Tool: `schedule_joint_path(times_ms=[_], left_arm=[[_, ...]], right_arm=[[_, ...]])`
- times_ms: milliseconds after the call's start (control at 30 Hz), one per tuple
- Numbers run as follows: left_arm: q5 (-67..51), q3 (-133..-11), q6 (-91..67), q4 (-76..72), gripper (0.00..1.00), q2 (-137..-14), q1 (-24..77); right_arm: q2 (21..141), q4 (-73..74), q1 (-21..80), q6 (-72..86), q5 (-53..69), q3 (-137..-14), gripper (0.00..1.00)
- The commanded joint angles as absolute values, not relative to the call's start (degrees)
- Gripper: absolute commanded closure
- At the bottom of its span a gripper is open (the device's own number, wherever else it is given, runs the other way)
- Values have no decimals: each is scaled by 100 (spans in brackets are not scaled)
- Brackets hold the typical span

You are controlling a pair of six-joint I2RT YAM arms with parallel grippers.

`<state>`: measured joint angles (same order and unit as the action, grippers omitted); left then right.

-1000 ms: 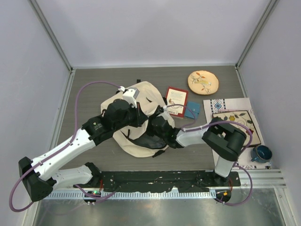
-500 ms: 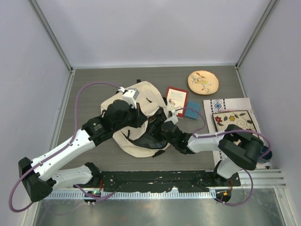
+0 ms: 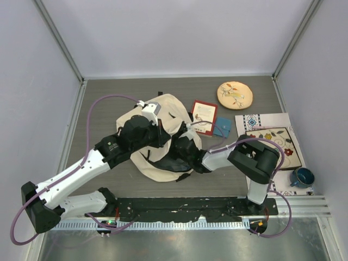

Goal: Pack the student bag
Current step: Place the book in the student bag.

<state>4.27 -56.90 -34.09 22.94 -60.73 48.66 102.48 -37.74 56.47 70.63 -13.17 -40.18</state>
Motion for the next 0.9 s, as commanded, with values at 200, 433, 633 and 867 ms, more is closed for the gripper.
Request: schedule_joint_path(times_ms=[200, 433, 633, 867], left_arm=[[1193, -5695, -3551, 2460, 100, -5704, 4869], [1810, -5564, -3534, 2891, 100, -5449, 4790], [1889, -5406, -3498, 3076, 100, -5309, 4711], [1644, -5107, -3726, 3024, 100, -5212, 4711]], right_arm=[[10855, -4755, 5651, 6512, -827, -4906, 55], [9821, -5002, 5660, 6302, -765, -3684, 39], [8380, -4221, 5686, 6074, -624, -3165, 37], [6832, -1093, 5713, 5889, -2097, -3375, 38]])
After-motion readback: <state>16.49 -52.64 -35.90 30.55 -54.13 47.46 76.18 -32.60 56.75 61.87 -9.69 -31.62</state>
